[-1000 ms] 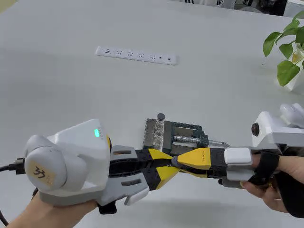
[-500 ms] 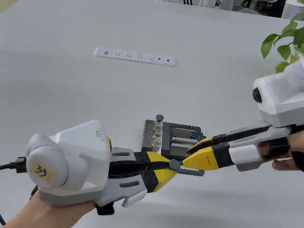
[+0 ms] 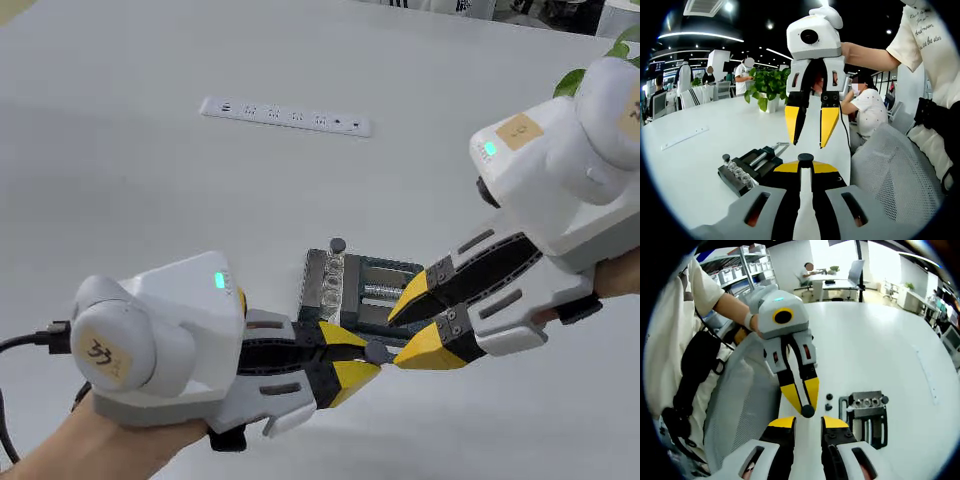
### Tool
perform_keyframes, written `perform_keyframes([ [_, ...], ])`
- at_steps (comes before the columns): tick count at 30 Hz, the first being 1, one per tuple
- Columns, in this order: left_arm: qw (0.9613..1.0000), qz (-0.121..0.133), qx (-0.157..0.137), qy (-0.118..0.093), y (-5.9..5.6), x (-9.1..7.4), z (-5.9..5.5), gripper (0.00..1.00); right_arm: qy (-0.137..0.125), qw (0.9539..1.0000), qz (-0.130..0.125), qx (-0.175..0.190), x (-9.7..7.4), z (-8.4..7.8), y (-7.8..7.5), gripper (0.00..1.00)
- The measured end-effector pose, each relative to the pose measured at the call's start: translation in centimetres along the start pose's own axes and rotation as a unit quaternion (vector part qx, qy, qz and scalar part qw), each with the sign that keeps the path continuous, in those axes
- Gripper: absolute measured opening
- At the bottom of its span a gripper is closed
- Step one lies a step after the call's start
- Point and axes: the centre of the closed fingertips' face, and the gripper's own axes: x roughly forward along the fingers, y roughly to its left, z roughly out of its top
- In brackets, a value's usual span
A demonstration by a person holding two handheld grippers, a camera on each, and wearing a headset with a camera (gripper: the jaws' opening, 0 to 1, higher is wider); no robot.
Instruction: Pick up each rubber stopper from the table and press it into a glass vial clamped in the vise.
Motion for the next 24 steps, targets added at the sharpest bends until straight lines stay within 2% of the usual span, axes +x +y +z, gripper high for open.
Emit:
perform_keyframes([
  [4, 1.0000, -0.003, 0.000, 0.001, -0.1, 0.0, 0.0, 0.04, 0.011, 0.9999, 0.002, -0.013, 0.3, -0.1, 0.2, 0.12],
  [5, 1.0000, -0.003, 0.000, 0.000, -0.2, 0.0, 0.0, 0.04, 0.013, 0.9998, 0.000, -0.016, 0.6, 0.2, 0.6, 0.12],
  [10, 1.0000, -0.006, 0.000, 0.003, -0.3, -0.2, -0.2, 0.04, 0.028, 0.9987, 0.000, -0.042, 1.0, 0.4, 0.8, 0.12],
  [12, 1.0000, -0.007, 0.000, 0.005, -0.4, -0.2, -0.3, 0.04, 0.035, 0.9985, 0.002, -0.042, 1.2, 0.4, 0.9, 0.11],
  [20, 0.9999, -0.008, -0.001, 0.007, -0.6, -0.4, -0.5, 0.04, 0.045, 0.9968, 0.003, -0.066, 1.7, 0.8, 1.4, 0.10],
  [24, 0.9999, -0.009, -0.001, 0.007, -0.7, -0.3, -0.5, 0.04, 0.048, 0.9966, 0.005, -0.067, 1.7, 0.7, 1.2, 0.09],
])
